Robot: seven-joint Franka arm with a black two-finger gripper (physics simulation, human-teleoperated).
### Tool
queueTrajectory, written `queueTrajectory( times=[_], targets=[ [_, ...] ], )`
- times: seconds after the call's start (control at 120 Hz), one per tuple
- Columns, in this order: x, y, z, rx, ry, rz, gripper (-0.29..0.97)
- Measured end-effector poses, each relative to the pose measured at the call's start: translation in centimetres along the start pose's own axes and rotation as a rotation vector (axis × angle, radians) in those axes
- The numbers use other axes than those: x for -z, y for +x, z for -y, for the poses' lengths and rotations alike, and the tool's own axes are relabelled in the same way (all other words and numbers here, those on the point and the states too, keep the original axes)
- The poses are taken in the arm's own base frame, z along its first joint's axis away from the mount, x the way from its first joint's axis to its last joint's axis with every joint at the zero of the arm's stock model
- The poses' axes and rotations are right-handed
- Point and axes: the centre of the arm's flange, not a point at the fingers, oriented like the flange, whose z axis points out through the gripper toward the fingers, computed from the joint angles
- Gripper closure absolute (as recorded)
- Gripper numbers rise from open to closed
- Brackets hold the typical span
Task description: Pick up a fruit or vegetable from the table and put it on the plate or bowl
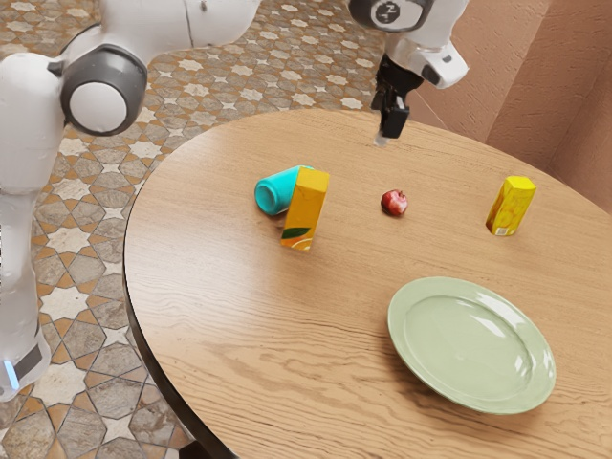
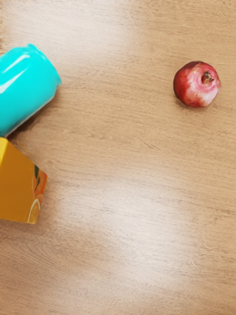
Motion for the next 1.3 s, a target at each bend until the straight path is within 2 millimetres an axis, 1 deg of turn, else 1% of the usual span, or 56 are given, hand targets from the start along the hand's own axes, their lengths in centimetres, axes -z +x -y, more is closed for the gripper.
queueTrajectory(
  times=[0.1, 0.158, 0.267, 0.35, 0.425, 0.55, 0.575, 0.633, 0.717, 0.742, 0.8, 0.825, 0.85, 0.875, 0.942, 1.0, 1.05, 1.1, 1.167, 1.267, 1.3],
  targets=[
    [-2.3, 1.1, 1.3, 0.039, 0.001, 0.015, 0.00],
    [-2.9, 1.5, 1.5, 0.051, 0.003, 0.013, 0.00],
    [-3.2, 1.9, 1.1, 0.059, 0.000, 0.006, 0.00],
    [-2.7, 1.6, 0.8, 0.069, -0.035, -0.001, 0.00],
    [-3.0, 1.4, 1.4, 0.109, -0.052, 0.005, 0.00],
    [-3.1, 1.3, 1.2, 0.178, -0.074, 0.016, 0.00],
    [-3.3, 1.2, 1.4, 0.195, -0.078, 0.026, 0.00],
    [-4.2, 0.8, 2.5, 0.243, -0.089, 0.055, 0.00],
    [-6.2, -0.7, 5.8, 0.331, -0.115, 0.100, 0.00],
    [-7.3, -0.9, 7.0, 0.354, -0.124, 0.110, 0.00],
    [-10.9, -0.8, 10.2, 0.392, -0.165, 0.127, 0.00],
    [-11.8, -0.8, 11.2, 0.400, -0.185, 0.124, 0.00],
    [-12.1, -0.8, 11.8, 0.402, -0.197, 0.114, 0.00],
    [-12.2, -0.3, 12.2, 0.401, -0.208, 0.095, 0.00],
    [-13.2, 1.8, 13.6, 0.379, -0.252, 0.036, 0.00],
    [-13.8, 2.8, 15.2, 0.379, -0.274, -0.009, 0.00],
    [-14.5, 3.7, 15.9, 0.373, -0.290, -0.036, 0.00],
    [-14.9, 4.5, 15.7, 0.354, -0.300, -0.055, 0.00],
    [-15.5, 5.1, 15.6, 0.333, -0.294, -0.062, 0.00],
    [-17.5, 6.2, 14.8, 0.295, -0.295, -0.046, 0.00],
    [-18.0, 6.8, 14.1, 0.274, -0.292, -0.044, 0.00]
  ],
)
